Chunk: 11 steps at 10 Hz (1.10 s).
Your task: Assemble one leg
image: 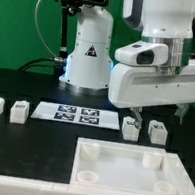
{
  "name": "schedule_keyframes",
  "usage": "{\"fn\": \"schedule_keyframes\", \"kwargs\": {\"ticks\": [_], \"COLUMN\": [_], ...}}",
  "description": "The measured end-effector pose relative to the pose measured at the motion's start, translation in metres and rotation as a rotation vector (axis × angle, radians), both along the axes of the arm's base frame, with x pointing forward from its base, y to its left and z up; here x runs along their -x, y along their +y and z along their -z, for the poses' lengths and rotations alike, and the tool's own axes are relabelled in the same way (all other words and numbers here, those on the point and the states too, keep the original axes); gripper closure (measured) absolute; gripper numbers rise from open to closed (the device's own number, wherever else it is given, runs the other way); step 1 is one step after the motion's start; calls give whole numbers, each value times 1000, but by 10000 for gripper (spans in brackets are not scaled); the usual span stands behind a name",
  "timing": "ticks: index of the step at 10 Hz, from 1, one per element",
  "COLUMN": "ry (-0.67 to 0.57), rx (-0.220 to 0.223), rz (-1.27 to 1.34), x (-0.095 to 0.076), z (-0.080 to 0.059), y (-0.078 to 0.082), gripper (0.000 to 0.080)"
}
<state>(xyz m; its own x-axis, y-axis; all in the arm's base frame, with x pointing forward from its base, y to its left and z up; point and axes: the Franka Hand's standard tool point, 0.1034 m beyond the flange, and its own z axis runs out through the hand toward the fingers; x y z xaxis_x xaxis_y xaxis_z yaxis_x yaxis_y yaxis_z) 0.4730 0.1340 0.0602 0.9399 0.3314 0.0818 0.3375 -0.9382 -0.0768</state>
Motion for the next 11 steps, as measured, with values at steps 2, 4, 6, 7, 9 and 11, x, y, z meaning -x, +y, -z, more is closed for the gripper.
{"fn": "schedule_keyframes", "kwargs": {"ticks": [2,4,6,7,9,11], "ry": [59,93,175,309,557,717], "rx": [-12,0,26,46,83,117], "rz": [286,295,295,332,343,321], "x": [15,24,28,34,43,52], "z": [-5,-3,-2,-1,8,22], "y": [18,22,20,25,30,34], "gripper": [151,151,151,151,151,151]}}
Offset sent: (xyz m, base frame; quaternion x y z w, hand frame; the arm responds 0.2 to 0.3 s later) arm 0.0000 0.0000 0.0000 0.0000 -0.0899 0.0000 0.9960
